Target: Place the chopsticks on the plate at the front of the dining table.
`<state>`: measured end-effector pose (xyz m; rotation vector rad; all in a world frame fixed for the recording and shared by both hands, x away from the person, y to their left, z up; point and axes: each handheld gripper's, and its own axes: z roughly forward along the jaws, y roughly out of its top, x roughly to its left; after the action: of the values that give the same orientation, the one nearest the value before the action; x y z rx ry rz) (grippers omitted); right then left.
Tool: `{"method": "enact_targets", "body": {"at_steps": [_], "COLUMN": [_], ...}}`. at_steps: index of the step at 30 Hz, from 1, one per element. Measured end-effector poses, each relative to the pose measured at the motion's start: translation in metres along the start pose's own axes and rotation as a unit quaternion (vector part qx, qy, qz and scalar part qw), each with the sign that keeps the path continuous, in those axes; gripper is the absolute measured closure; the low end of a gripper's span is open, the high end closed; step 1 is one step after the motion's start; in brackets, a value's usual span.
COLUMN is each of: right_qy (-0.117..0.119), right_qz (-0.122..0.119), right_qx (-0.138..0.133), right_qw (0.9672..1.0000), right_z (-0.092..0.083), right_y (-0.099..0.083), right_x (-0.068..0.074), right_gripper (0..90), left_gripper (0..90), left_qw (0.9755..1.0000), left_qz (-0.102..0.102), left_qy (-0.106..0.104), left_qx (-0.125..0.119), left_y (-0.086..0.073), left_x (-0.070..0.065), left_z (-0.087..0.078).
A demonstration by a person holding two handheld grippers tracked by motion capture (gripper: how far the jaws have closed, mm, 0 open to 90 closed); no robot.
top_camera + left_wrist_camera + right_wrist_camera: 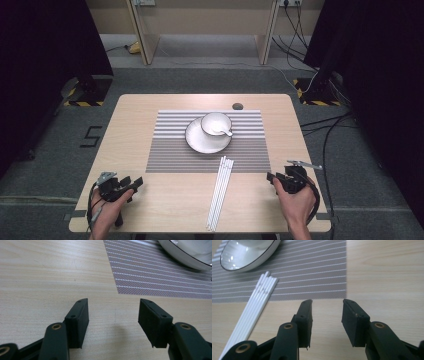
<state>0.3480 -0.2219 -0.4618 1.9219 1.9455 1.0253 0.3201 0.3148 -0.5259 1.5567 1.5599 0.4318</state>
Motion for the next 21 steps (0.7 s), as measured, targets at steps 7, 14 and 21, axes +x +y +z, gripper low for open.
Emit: {"method": "enact_targets", "body": {"at_steps": [7, 14, 21], "right_qy": [0.007, 0.002, -0.005], "right_qz": [-0.019, -0.036, -0.051], "right_qx": [0.048, 0.082, 0.112], "right_qw": [0.9987, 0.996, 0.9924], "right_z": [0.023, 0.047, 0.068], "right_y": [0.016, 0.028, 0.031], "right_x": [0.036, 0.064, 0.088], "right_gripper": [62.7, 64.0, 67.0], "left_gripper": [41.2, 41.2, 41.1], "left_qw": [1.0, 1.0, 1.0], "left_qz": [-0.002, -0.003, -0.004], "left_qy": [-0.002, -0.003, -0.003], "left_qx": [-0.001, -0.001, -0.001], "left_y": [0.0, 0.0, 0.0], "left_x": [0.001, 0.001, 0.001], "left_z": [0.0, 0.0, 0.0]}}
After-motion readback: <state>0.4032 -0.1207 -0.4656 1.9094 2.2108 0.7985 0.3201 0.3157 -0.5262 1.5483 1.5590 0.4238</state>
